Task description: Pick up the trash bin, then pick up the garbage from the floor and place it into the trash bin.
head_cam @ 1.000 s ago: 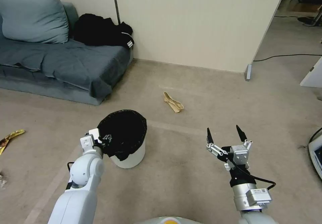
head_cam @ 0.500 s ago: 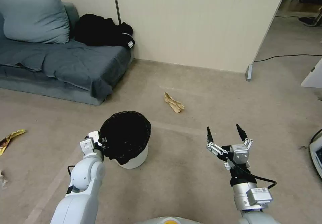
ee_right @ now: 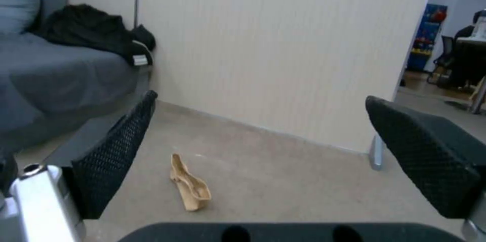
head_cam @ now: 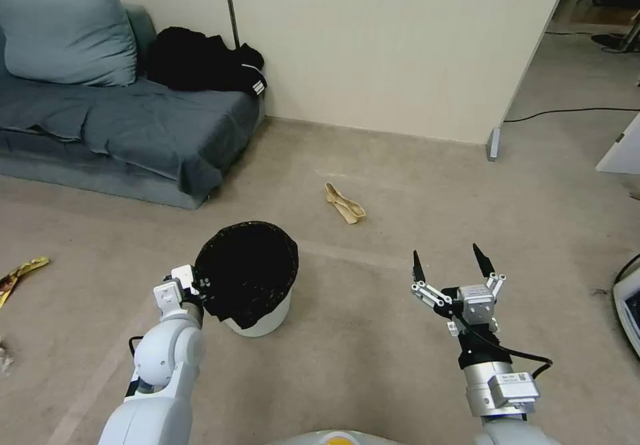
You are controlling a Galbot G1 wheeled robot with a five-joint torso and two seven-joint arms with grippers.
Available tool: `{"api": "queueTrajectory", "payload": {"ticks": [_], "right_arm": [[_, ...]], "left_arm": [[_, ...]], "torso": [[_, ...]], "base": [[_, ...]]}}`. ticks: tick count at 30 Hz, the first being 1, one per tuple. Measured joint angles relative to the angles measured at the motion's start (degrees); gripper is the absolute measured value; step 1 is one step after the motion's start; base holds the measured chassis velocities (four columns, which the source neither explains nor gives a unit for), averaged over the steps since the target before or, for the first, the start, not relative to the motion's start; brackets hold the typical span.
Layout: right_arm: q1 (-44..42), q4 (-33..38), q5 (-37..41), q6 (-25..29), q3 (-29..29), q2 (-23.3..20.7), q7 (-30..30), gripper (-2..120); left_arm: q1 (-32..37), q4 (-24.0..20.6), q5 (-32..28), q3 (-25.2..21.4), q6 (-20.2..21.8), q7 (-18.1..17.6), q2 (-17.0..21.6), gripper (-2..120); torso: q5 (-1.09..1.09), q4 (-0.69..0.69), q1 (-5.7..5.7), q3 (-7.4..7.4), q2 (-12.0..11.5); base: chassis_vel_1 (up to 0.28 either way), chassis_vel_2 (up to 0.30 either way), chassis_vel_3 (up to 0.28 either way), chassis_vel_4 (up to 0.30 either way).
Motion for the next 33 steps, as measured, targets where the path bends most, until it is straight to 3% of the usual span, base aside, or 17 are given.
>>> {"api": "queueTrajectory", "payload": {"ticks": [10,21,33], "right_arm": [[0.5,-0.3,3.0,1.0,-0.1,-1.2,0.0,100],[1.4,-0.5,4.1,1.2,-0.4,-2.4,0.0,100],[1.5,-0.6,6.3,1.8,-1.3,-2.5,-0.4,100]], "left_arm": [[3.2,-8.3,1.0,-0.1,0.2,0.2,-0.1,4],[10.4,-22.7,5.6,0.2,-0.3,2.6,-1.0,4],[17.3,-28.7,12.6,1.6,-2.5,3.9,-5.2,4]], "torso": [[0.02,0.01,0.00,0.00,0.0],[0.02,0.01,0.00,0.00,0.0],[0.02,0.01,0.00,0.00,0.0]], "base": [[0.000,0.000,0.000,0.000],[0.000,0.000,0.000,0.000],[0.000,0.000,0.000,0.000]]}}
